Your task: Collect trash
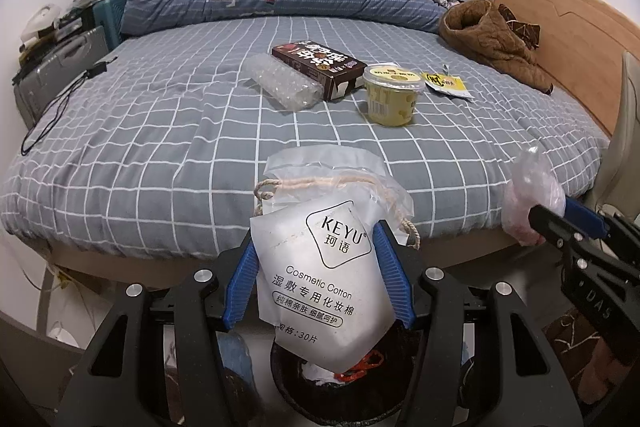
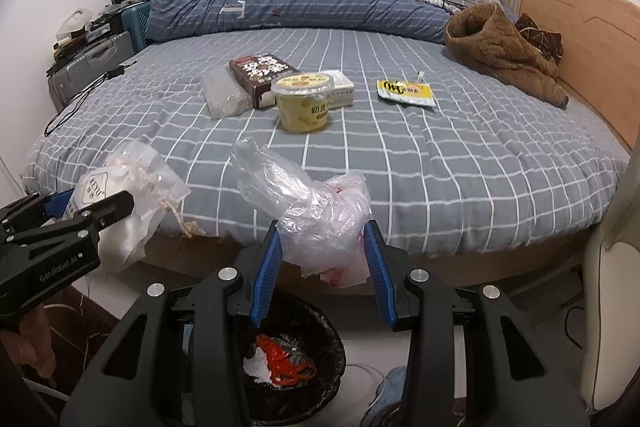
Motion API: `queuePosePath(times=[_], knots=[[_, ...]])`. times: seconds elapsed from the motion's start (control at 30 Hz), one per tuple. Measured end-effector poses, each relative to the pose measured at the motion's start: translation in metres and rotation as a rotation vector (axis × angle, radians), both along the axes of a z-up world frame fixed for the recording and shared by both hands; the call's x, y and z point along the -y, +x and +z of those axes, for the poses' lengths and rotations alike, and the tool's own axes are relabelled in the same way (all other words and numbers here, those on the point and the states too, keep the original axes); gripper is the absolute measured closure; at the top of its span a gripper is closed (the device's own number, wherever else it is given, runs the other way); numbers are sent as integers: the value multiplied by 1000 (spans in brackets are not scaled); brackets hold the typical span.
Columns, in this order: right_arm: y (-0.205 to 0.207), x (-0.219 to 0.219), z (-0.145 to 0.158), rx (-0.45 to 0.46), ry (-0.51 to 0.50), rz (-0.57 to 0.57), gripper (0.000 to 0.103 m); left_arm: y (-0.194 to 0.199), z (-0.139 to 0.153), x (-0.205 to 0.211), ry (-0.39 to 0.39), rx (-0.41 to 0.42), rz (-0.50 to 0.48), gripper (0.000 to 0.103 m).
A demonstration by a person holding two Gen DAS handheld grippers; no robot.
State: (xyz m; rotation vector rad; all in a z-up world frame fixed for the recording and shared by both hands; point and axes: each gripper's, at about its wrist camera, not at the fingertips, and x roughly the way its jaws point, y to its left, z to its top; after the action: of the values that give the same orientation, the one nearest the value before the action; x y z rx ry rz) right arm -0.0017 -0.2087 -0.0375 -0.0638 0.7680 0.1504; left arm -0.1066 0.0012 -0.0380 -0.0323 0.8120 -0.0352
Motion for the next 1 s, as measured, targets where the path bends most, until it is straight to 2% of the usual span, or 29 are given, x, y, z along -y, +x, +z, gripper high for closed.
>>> queuePosePath(times=[0.7,1.0], knots=[[-56,6,-6,-86,58,-8,63,-63,-8,15,-11,-73,12,48],[-50,-7,-50,-171,-27,12,63,-47,-56,16,-7,-162,-9,48]])
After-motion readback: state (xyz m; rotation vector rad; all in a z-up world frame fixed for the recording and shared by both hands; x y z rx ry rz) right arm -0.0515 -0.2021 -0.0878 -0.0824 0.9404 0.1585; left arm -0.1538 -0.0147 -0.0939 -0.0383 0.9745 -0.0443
